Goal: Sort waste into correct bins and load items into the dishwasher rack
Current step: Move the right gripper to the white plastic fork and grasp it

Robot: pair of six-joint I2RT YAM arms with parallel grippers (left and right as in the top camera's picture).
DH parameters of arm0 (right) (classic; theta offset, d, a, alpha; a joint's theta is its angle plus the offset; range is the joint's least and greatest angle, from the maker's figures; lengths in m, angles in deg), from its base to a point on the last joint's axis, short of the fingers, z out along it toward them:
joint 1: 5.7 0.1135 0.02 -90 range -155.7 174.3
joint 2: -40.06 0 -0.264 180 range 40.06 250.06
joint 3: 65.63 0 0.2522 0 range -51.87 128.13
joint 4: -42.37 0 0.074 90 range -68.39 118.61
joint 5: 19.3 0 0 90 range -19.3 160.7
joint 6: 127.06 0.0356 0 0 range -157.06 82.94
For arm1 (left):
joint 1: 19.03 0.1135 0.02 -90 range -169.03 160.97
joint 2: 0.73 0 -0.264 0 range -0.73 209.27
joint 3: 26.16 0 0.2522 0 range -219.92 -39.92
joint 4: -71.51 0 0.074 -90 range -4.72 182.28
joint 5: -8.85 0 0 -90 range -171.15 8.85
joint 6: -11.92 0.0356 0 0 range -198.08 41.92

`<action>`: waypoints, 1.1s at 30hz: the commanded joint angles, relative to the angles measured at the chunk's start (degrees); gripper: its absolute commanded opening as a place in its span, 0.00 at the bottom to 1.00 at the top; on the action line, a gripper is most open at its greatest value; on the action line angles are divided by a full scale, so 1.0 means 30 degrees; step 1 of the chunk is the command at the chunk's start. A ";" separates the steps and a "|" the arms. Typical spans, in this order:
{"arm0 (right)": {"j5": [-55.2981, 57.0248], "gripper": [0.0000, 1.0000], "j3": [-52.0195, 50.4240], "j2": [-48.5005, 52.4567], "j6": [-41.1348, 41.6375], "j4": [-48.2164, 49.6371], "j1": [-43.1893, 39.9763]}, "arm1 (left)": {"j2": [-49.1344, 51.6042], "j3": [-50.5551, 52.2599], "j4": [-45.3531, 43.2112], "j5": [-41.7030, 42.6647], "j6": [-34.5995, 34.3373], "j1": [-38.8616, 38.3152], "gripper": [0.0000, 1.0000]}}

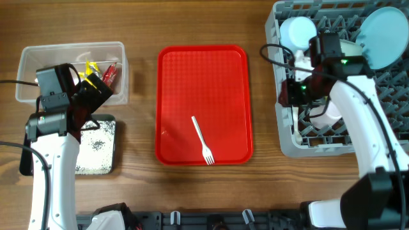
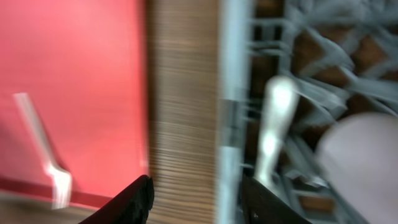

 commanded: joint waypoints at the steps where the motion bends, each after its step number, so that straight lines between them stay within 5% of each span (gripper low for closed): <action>1: -0.1931 0.51 0.0226 -0.1253 0.0291 0.0576 0.2769 | 0.0073 -0.0291 -0.0044 -0.0255 0.0022 0.0102 1.00; 16: -0.1552 0.58 -0.0386 0.5180 0.2878 0.5297 1.1919 | 0.0073 -0.0291 -0.0036 -0.0255 0.0022 0.0102 1.00; 27: 0.1260 0.60 -0.0393 0.7468 0.4320 0.5217 1.3333 | 0.0073 -0.0291 -0.0044 -0.0255 0.0022 0.0102 1.00; 33: 0.1639 0.52 -0.0393 0.7883 0.4379 0.5268 1.3894 | 0.0073 -0.0291 -0.0036 -0.0255 0.0022 0.0102 1.00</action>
